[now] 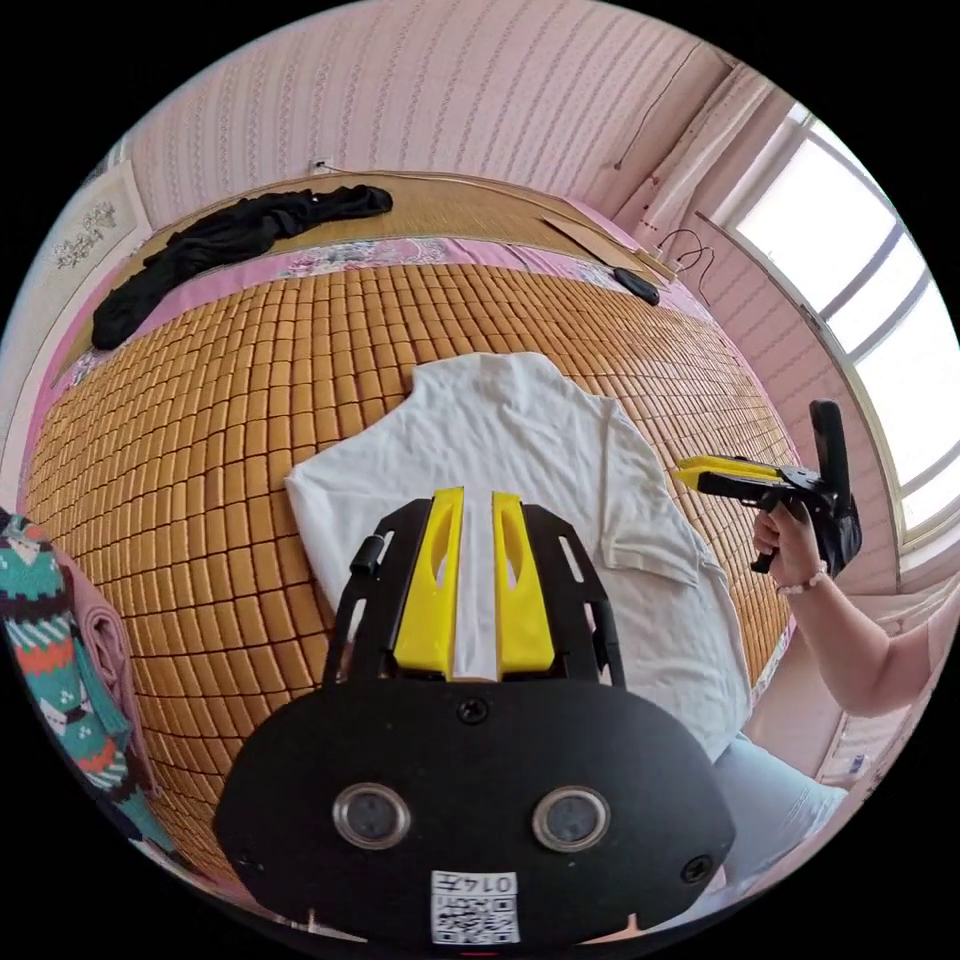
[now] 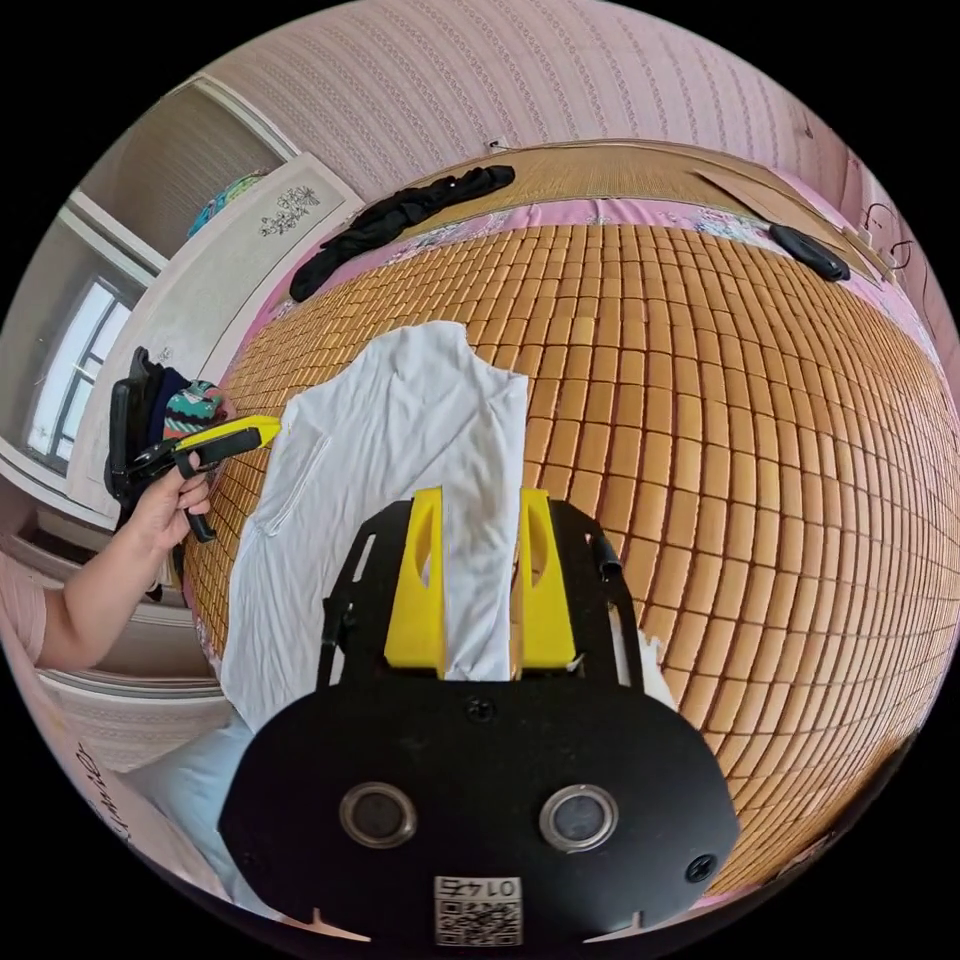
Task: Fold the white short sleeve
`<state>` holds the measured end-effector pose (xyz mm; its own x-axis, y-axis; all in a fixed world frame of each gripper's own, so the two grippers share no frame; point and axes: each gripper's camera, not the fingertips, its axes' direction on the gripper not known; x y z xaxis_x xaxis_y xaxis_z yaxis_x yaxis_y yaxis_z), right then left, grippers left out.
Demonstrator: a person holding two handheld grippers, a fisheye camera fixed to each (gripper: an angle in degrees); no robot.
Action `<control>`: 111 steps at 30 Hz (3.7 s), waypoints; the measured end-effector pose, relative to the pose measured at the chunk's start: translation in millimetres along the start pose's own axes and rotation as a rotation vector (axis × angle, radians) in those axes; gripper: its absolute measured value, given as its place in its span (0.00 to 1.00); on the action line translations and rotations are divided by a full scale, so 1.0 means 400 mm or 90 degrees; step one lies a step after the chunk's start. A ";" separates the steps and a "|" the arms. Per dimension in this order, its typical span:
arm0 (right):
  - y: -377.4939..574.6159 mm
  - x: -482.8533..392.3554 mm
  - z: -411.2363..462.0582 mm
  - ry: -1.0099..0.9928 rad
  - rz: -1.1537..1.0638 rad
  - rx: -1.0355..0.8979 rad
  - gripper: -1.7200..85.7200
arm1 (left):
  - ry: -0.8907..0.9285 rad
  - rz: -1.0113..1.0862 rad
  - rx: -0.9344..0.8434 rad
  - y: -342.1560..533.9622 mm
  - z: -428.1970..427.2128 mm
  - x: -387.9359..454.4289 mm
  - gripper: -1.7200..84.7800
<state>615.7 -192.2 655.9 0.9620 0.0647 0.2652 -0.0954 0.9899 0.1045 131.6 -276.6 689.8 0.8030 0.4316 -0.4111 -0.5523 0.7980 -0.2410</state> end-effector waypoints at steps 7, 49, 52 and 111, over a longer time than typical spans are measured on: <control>-0.163 -0.045 0.111 0.097 -0.047 -0.056 0.11 | -0.031 -0.101 -0.007 0.035 -0.056 -0.202 0.12; -0.118 0.128 -0.214 -0.027 0.037 0.087 0.02 | 0.070 -0.045 0.141 0.168 -0.415 -0.151 0.01; -0.026 0.112 -0.242 -0.060 0.012 0.075 0.02 | 0.086 -0.011 0.120 0.252 -0.457 -0.117 0.01; 0.907 -0.273 0.068 -0.003 -0.017 -0.150 0.05 | 0.062 0.033 -0.117 1.163 -0.219 0.364 0.02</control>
<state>468.9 156.7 691.1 0.9620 0.0378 0.2703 -0.0067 0.9933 -0.1151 -28.1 120.8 440.9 0.7514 0.4206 -0.5085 -0.6315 0.6819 -0.3691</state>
